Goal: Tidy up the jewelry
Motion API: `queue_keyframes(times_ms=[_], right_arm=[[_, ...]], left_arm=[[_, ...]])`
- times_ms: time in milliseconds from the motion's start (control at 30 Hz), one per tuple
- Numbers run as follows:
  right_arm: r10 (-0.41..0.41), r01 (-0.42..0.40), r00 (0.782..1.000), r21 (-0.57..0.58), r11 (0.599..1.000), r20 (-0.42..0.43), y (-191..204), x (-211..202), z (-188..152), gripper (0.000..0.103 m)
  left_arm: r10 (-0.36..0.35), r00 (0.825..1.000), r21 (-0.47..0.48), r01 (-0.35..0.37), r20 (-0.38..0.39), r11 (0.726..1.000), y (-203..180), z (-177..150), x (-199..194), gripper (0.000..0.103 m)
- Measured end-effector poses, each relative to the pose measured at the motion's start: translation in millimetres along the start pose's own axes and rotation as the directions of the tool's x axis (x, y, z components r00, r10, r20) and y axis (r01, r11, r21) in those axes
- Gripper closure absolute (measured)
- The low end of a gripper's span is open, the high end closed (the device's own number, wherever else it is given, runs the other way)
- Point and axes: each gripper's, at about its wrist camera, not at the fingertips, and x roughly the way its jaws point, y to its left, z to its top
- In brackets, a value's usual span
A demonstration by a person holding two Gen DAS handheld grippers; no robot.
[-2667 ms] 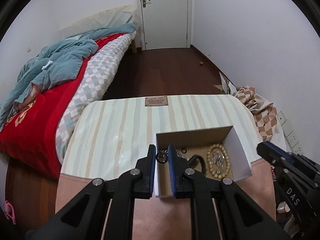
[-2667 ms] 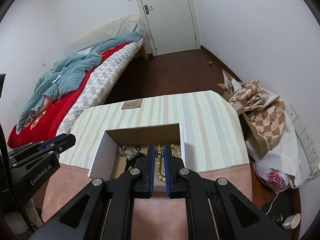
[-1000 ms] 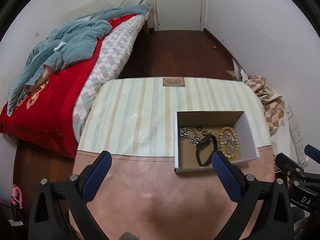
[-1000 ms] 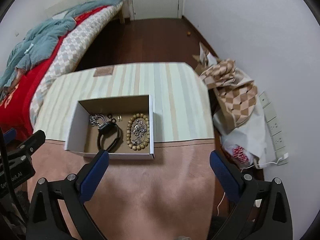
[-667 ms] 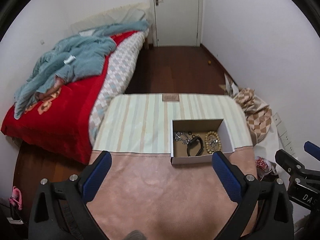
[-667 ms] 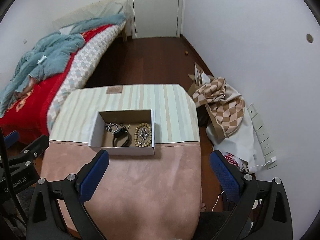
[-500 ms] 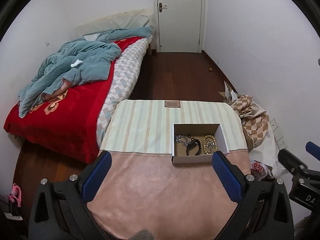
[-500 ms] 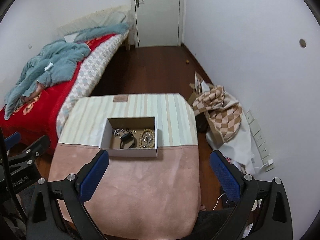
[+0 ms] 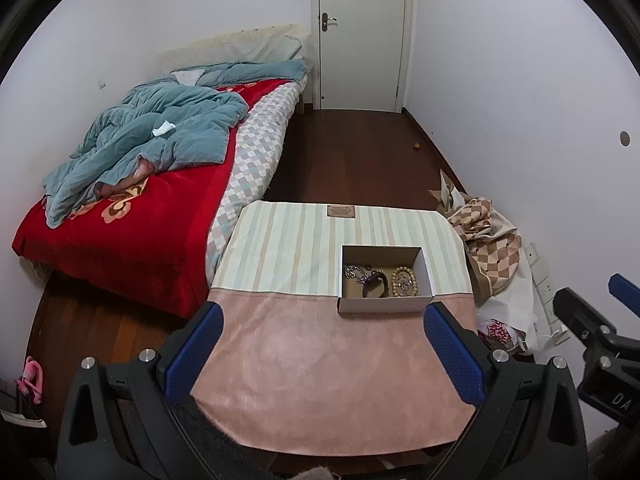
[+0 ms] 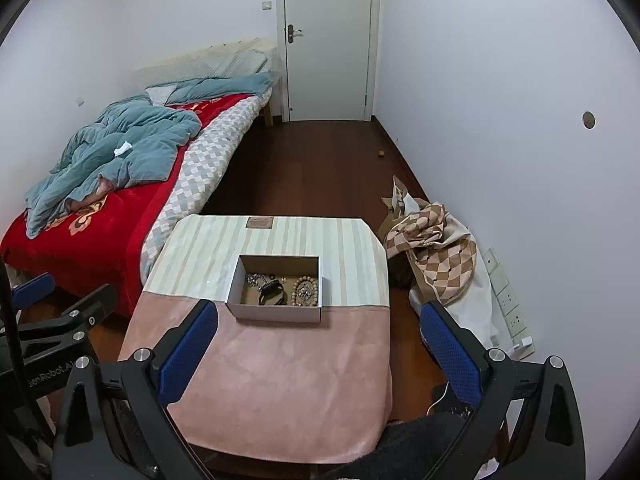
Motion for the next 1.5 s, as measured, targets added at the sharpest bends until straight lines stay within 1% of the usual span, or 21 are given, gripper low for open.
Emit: queue_keyframes(times_ms=[133, 300, 367, 467, 633, 767, 1067, 1333, 1500], right_arm=[[0.011, -0.011, 1.000, -0.002, 1.000, -0.024, -1, 1, -4, 0.001], [0.005, -0.006, 1.000, -0.004, 1.000, -0.025, -2, 2, -5, 0.001], [0.000, 0.000, 1.000, -0.005, 1.000, -0.028, -1, 9, -2, 0.001], [-0.020, 0.019, 0.999, -0.012, 1.000, -0.033, -1, 21, 3, 0.001], [-0.032, 0.032, 0.998, 0.000, 0.999, -0.058, -4, 48, 11, 0.001], [-0.048, 0.048, 0.996, 0.005, 0.999, -0.076, -7, 73, 17, 0.000], [-0.070, 0.071, 0.989, 0.004, 0.997, -0.131, -8, 121, 26, 0.000], [-0.077, 0.080, 0.981, 0.008, 0.997, -0.177, -11, 152, 26, 0.000], [-0.076, 0.081, 0.979, 0.016, 0.997, -0.189, -13, 161, 24, 0.000]], left_arm=[[0.013, 1.000, 0.004, -0.013, -0.007, 1.000, 0, -1, -1, 0.001], [0.003, 1.000, 0.013, -0.003, -0.014, 1.000, -4, 0, 2, 0.001], [-0.002, 1.000, 0.018, 0.002, -0.015, 1.000, -6, 2, 5, 0.001], [-0.013, 1.000, 0.026, 0.013, -0.017, 1.000, -10, 6, 13, 0.001], [0.001, 1.000, 0.022, 0.000, -0.022, 1.000, -14, 13, 34, 0.000], [0.015, 0.999, 0.008, -0.015, -0.043, 1.000, -16, 17, 53, 0.000], [0.044, 0.993, 0.018, -0.042, -0.109, 0.999, -26, 22, 94, 0.000], [0.062, 0.989, 0.027, -0.059, -0.137, 0.998, -32, 26, 114, 0.000], [0.059, 0.987, 0.033, -0.055, -0.147, 0.998, -34, 26, 118, 0.000]])
